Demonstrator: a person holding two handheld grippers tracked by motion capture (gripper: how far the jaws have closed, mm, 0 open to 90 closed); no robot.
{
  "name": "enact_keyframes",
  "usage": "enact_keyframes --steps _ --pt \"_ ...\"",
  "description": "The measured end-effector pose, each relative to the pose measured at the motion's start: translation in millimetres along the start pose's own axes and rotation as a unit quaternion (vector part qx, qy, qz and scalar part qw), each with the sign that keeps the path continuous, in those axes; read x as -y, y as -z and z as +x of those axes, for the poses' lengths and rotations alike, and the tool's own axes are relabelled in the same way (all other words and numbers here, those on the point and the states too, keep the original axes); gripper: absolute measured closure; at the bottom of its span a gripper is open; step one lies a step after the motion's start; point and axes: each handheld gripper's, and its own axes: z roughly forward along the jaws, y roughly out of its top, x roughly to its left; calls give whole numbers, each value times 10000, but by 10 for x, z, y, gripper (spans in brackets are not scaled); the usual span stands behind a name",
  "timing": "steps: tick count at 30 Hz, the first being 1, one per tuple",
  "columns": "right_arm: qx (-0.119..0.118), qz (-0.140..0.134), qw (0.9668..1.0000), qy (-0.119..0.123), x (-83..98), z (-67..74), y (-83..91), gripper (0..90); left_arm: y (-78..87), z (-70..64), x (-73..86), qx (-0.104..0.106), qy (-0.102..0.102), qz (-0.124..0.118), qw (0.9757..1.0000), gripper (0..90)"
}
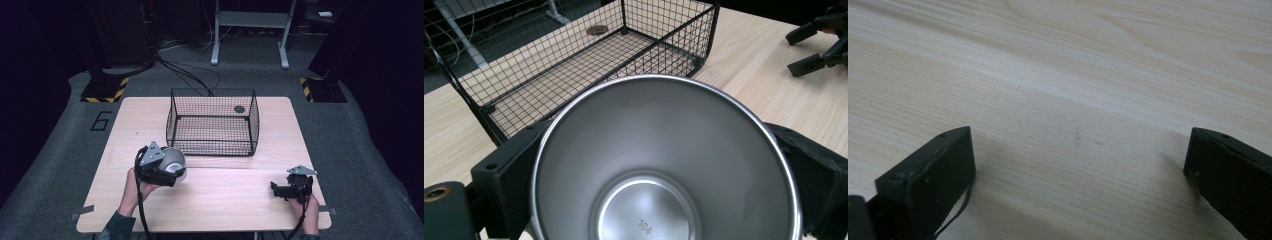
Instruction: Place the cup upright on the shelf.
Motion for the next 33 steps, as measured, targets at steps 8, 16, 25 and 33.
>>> enact_keyframes --steps 8,16,25,33 --pt "1 0 10000 0 0 0 0 0 -8 16 -112 45 -32 -59 10000 64" --pt "0 0 10000 1 0 0 0 0 -27 23 -232 60 -112 -101 9999 64" --pt "0 -1 10000 -1 0 0 0 0 -69 40 -370 120 -216 -171 9995 64" --pt "0 -1 10000 1 0 0 0 0 -93 71 -508 164 -260 -220 9993 64"
